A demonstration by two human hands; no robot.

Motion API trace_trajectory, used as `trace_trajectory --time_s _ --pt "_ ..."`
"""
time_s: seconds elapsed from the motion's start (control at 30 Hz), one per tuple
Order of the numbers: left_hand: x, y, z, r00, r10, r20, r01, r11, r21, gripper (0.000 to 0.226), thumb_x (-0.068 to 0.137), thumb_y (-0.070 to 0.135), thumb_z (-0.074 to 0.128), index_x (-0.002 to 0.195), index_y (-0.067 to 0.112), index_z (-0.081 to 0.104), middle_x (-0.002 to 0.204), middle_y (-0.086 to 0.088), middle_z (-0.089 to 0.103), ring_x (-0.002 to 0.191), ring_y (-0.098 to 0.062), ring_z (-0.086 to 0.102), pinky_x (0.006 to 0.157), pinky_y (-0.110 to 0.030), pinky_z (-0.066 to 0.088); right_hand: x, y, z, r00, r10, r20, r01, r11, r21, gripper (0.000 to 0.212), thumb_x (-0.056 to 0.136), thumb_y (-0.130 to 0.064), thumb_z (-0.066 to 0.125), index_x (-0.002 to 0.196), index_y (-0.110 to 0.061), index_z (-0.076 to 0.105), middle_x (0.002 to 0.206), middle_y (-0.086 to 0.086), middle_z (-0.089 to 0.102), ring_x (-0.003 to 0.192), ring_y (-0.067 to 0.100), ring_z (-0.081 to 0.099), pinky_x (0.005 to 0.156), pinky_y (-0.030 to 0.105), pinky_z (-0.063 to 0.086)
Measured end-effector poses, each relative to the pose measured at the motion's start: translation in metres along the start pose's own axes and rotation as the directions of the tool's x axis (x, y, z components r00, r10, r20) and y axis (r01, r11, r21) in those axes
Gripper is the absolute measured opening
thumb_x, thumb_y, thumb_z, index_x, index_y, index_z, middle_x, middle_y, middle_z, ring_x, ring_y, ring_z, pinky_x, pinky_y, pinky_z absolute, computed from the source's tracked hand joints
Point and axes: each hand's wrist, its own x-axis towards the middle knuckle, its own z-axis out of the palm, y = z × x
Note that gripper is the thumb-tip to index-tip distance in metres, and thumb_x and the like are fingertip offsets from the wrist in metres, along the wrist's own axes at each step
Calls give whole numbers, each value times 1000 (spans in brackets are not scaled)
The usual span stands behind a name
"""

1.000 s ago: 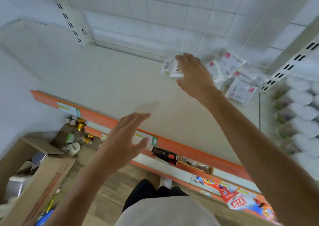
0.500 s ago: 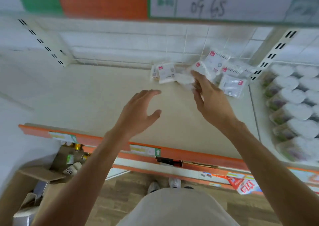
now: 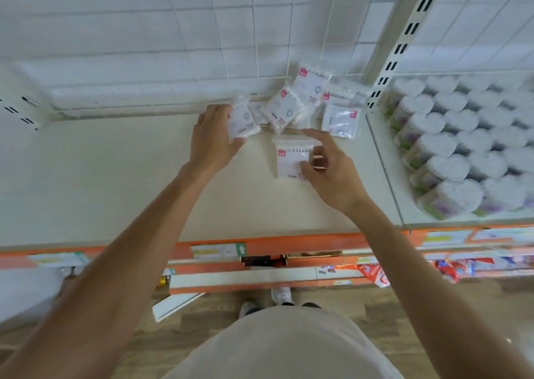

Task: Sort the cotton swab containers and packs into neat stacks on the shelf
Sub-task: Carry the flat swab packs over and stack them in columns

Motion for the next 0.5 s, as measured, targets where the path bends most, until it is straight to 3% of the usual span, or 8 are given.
trace_trajectory --time_s 0.17,0.23,0.3,0.43,0.5 --pt "-31 2 -10 996 85 -5 -85 995 -53 85 67 21 91 141 11 49 132 -11 41 119 -30 41 101 -21 29 -14 4 2 999 33 28 -34 998 56 45 93 -11 63 130 -36 53 100 2 69 89 1 69 74 17 52" --pt "-50 1 -17 991 125 44 -119 985 -129 89 61 23 95 139 12 54 129 -7 39 121 -27 43 109 -26 34 -19 3 6 999 43 20 -44 997 58 44 93 -13 65 129 -36 54 102 1 70 89 1 69 74 20 55" --pt "-73 -5 -23 974 200 103 -174 960 -218 85 60 23 96 134 14 57 122 0 37 115 -22 49 103 -32 47 -24 -1 11 999 40 36 -38 998 -49 49 90 -23 72 133 -35 52 110 -3 68 94 2 66 82 18 55" --pt "-106 -16 -25 970 216 108 -165 919 -359 71 68 15 92 131 21 60 122 2 44 103 -12 58 83 -14 52 -31 -5 30 994 -53 92 81 941 -329 76 84 -36 79 150 -26 41 136 -2 46 111 7 45 94 4 29" --pt "-113 -16 -21 977 187 104 -123 888 -443 64 75 10 86 132 23 59 119 -1 54 99 -13 66 84 -21 57 -34 -7 36 994 -75 76 97 929 -356 78 85 -35 78 152 -26 39 137 2 42 111 9 44 97 8 27"
